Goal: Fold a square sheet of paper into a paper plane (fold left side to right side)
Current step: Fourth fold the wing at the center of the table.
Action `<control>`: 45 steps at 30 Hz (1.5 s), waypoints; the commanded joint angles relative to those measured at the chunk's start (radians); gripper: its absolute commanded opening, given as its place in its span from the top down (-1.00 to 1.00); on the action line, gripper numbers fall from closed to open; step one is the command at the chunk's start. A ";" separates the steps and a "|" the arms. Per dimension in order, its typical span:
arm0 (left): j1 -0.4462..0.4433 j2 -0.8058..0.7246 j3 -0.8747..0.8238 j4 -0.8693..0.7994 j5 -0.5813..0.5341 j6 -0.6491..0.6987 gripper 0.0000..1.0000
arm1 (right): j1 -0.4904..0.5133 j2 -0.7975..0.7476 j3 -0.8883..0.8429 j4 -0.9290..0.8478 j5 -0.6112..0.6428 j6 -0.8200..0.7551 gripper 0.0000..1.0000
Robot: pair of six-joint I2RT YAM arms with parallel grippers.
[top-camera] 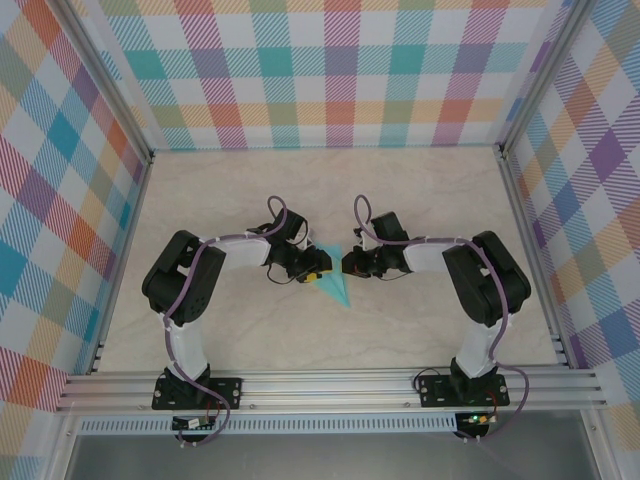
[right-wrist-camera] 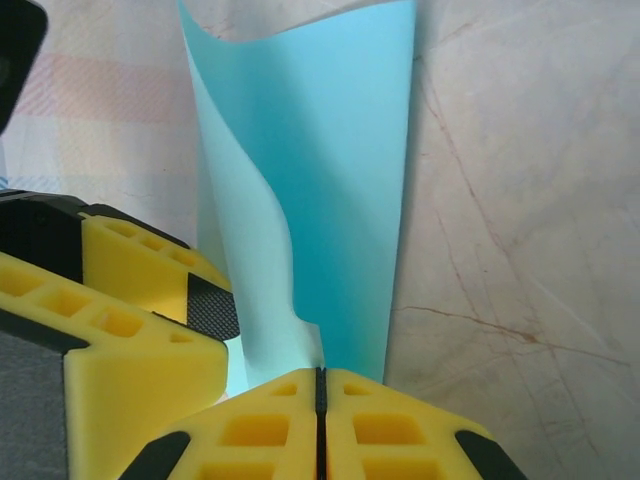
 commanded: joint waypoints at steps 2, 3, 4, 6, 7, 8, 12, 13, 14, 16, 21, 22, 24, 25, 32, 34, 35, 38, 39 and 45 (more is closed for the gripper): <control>-0.017 0.006 -0.003 -0.075 -0.044 0.024 0.15 | 0.006 0.027 0.028 -0.034 0.011 -0.036 0.83; -0.017 0.005 -0.004 -0.076 -0.044 0.024 0.15 | 0.007 0.028 0.028 -0.039 0.014 -0.040 0.83; -0.017 0.006 -0.003 -0.076 -0.043 0.023 0.15 | 0.007 0.028 0.027 -0.043 0.019 -0.041 0.83; -0.017 0.004 -0.003 -0.076 -0.044 0.023 0.15 | 0.007 0.030 0.028 -0.050 0.027 -0.044 0.83; -0.017 0.006 -0.003 -0.076 -0.044 0.023 0.15 | 0.008 0.035 0.029 -0.052 0.030 -0.045 0.83; -0.017 0.006 -0.004 -0.076 -0.044 0.024 0.15 | 0.007 0.038 0.031 -0.053 0.029 -0.046 0.83; -0.017 0.005 -0.002 -0.076 -0.044 0.024 0.15 | 0.011 0.049 0.040 -0.058 0.027 -0.049 0.83; -0.017 0.005 -0.002 -0.078 -0.044 0.025 0.15 | 0.013 0.050 0.044 -0.067 0.031 -0.053 0.83; -0.017 0.005 -0.002 -0.078 -0.044 0.025 0.15 | 0.016 0.054 0.049 -0.076 0.033 -0.060 0.83; -0.017 0.005 -0.002 -0.079 -0.041 0.024 0.15 | 0.021 0.061 0.057 -0.099 0.041 -0.070 0.83; -0.014 -0.022 0.007 -0.080 -0.029 0.028 0.13 | 0.026 0.068 0.053 -0.146 0.071 -0.071 0.83; -0.013 -0.032 0.013 -0.086 -0.025 0.032 0.13 | 0.026 0.067 0.048 -0.153 0.078 -0.070 0.83; -0.008 -0.053 0.031 -0.111 -0.021 0.043 0.12 | 0.026 0.069 0.041 -0.165 0.087 -0.069 0.83; -0.006 -0.065 0.042 -0.129 -0.021 0.051 0.12 | 0.026 0.070 0.040 -0.175 0.091 -0.069 0.83; 0.012 -0.113 0.092 -0.198 0.000 0.074 0.14 | 0.028 0.081 0.039 -0.200 0.105 -0.083 0.83; 0.011 -0.089 0.108 -0.186 0.030 0.071 0.27 | 0.028 0.081 0.041 -0.201 0.106 -0.085 0.83; 0.008 -0.075 0.117 -0.181 0.040 0.070 0.34 | 0.031 0.082 0.042 -0.205 0.107 -0.087 0.83; 0.001 -0.028 0.157 -0.167 0.068 0.070 0.51 | 0.034 0.083 0.047 -0.212 0.112 -0.090 0.83; 0.001 -0.012 0.170 -0.163 0.074 0.068 0.54 | 0.034 0.084 0.048 -0.212 0.111 -0.091 0.82; 0.001 0.077 0.250 -0.192 0.063 0.091 0.59 | 0.038 0.090 0.054 -0.221 0.117 -0.094 0.82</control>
